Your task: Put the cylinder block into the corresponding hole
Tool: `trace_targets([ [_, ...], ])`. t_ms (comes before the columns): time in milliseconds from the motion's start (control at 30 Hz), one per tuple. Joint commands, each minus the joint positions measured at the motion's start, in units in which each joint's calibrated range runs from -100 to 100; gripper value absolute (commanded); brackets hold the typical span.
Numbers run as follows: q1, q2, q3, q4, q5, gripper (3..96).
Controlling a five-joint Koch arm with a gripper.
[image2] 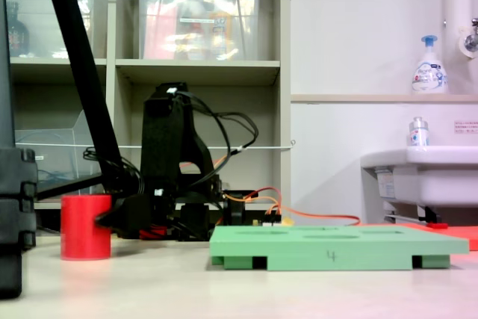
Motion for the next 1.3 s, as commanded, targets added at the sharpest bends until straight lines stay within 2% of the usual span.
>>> trace_targets([
  [33,0.63,-2.88,2.12,3.70,0.34,40.7],
  [167,1.32,-9.73,2.12,-1.11,0.34,36.0],
  [333,3.37,-29.56,7.90,-17.58,-0.29,36.0],
  [533,8.60,-46.74,22.35,-39.15,-0.73,36.0],
  [767,17.53,-46.18,35.81,-51.19,-1.12,36.2],
  [1033,26.52,-35.98,38.11,-52.63,-1.95,36.6],
  [1300,28.96,-23.69,40.20,-51.57,-2.64,36.6],
])
